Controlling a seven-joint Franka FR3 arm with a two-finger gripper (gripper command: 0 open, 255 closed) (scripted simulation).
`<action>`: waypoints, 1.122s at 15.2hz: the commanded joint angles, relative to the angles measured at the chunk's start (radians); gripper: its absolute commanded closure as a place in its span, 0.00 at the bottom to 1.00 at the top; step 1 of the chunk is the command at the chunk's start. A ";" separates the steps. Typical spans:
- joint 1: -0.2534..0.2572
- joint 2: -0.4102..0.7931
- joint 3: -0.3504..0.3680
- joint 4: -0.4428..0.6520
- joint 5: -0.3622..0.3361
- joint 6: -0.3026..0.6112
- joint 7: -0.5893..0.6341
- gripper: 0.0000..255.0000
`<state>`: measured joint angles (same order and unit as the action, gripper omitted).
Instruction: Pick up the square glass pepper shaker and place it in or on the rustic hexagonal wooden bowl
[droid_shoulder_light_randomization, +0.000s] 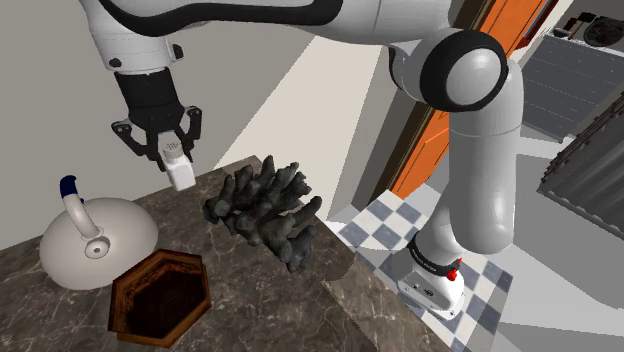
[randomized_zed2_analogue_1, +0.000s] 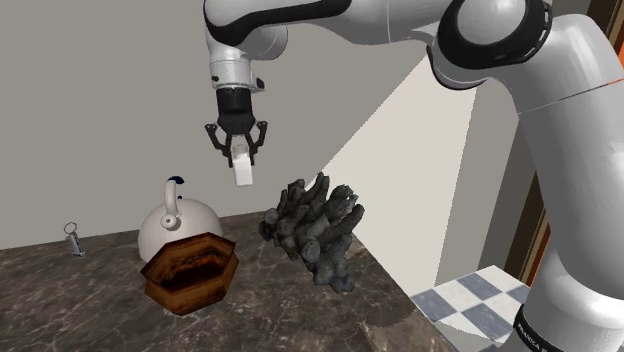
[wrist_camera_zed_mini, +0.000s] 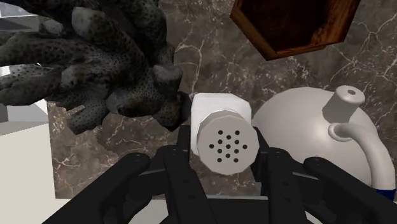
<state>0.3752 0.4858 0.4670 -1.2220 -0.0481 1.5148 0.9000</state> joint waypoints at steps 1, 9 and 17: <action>0.027 -0.013 0.013 -0.024 0.006 0.016 0.042 1.00; 0.145 -0.020 0.059 -0.042 0.010 0.048 0.203 1.00; 0.199 -0.007 0.074 -0.081 0.005 0.108 0.271 1.00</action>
<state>0.5755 0.4780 0.5422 -1.2912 -0.0430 1.6097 1.1718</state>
